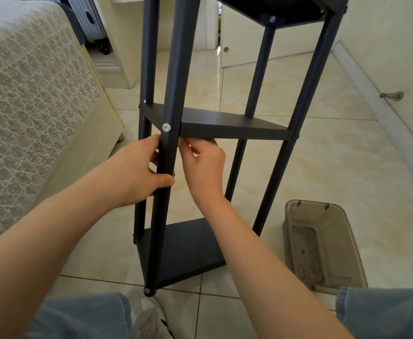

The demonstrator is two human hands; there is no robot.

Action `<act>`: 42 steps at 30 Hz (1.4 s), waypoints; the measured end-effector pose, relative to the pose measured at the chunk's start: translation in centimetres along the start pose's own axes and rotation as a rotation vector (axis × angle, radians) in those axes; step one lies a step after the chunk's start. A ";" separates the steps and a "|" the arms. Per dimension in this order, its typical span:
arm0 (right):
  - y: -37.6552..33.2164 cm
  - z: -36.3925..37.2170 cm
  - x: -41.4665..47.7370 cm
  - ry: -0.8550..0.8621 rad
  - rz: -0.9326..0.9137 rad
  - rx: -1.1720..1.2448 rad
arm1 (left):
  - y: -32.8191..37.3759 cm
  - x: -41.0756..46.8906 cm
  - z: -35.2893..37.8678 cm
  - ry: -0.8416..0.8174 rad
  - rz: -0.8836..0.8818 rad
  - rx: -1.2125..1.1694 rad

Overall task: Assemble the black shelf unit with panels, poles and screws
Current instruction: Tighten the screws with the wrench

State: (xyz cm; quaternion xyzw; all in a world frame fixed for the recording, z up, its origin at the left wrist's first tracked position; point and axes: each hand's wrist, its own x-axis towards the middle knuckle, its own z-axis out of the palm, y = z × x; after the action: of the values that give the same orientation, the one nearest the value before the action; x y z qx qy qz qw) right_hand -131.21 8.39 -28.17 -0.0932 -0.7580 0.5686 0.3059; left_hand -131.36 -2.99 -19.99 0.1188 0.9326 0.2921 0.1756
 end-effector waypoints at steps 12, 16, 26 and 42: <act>2.4 -1.7 0.1 -0.148 -0.053 -0.158 | -0.2 0.3 -0.2 -0.007 -0.004 0.006; 2.3 -3.9 0.0 -0.408 0.116 -0.232 | -0.1 0.1 -0.3 -0.015 0.016 0.017; -3.3 -12.2 4.5 -1.004 0.363 -0.624 | 0.1 -0.7 -0.3 -0.023 0.011 0.041; -1.5 -19.9 11.5 -0.202 0.637 -0.489 | -0.9 -1.1 -1.1 0.020 -0.119 0.087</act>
State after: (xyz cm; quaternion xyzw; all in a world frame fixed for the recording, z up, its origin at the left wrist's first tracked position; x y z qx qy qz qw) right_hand -128.70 29.52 -19.35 -0.3369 -0.8302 0.4441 0.0077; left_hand -130.90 -4.66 -19.39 0.0680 0.9515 0.2415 0.1779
